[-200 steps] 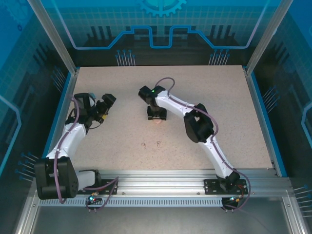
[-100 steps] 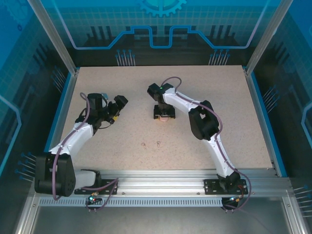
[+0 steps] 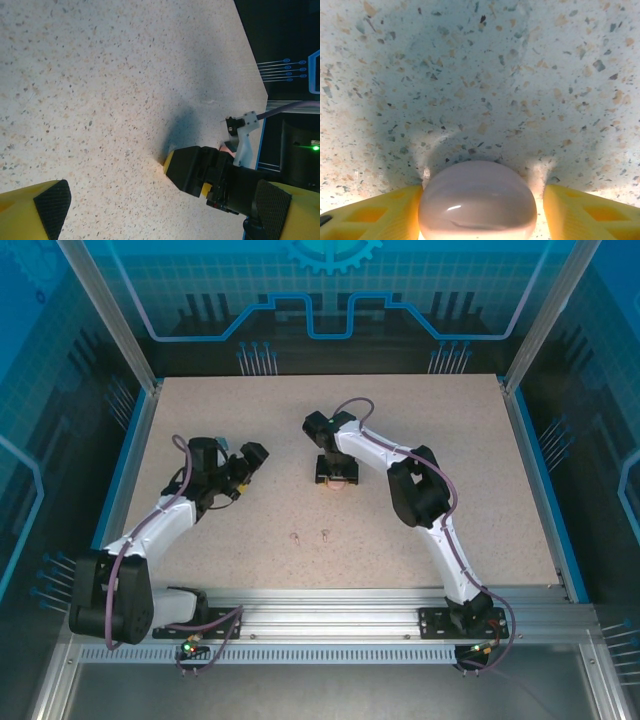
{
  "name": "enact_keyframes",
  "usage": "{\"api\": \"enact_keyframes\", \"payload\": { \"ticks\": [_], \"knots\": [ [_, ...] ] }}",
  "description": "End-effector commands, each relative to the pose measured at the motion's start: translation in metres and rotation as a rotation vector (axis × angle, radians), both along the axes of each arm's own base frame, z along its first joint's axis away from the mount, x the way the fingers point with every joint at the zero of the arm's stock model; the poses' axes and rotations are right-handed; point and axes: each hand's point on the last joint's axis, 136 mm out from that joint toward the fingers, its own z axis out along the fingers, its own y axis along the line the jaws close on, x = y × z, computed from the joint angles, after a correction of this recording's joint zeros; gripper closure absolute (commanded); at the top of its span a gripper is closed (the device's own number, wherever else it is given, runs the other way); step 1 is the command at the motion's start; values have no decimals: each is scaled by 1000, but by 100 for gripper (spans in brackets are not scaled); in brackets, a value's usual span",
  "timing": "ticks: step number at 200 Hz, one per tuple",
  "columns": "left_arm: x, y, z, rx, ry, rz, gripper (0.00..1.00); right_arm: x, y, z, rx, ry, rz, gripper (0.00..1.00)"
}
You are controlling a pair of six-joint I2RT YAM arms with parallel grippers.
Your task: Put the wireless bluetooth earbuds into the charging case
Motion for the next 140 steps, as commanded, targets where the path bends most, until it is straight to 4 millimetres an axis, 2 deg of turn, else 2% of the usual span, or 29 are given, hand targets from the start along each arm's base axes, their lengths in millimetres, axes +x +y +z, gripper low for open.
{"api": "enact_keyframes", "payload": {
  "ticks": [1,40,85,112,117,140],
  "knots": [
    [0,-4,0,-2,-18,2,1,-3,-12,-7,-37,33,-43,37],
    [0,-12,-1,-6,-35,-19,1,-1,-13,-10,-36,34,-47,42],
    [-1,-29,2,-26,-77,-109,1,-1,-13,-9,7,34,-40,52],
    [-6,-39,1,-49,-125,-151,1,0,-15,2,71,23,-86,54],
    [-7,-40,0,-50,-135,-153,1,3,-13,18,105,-3,-100,54],
    [-9,-53,-1,-46,-205,-184,1,11,-14,37,199,-27,-187,54]
  ]
}}
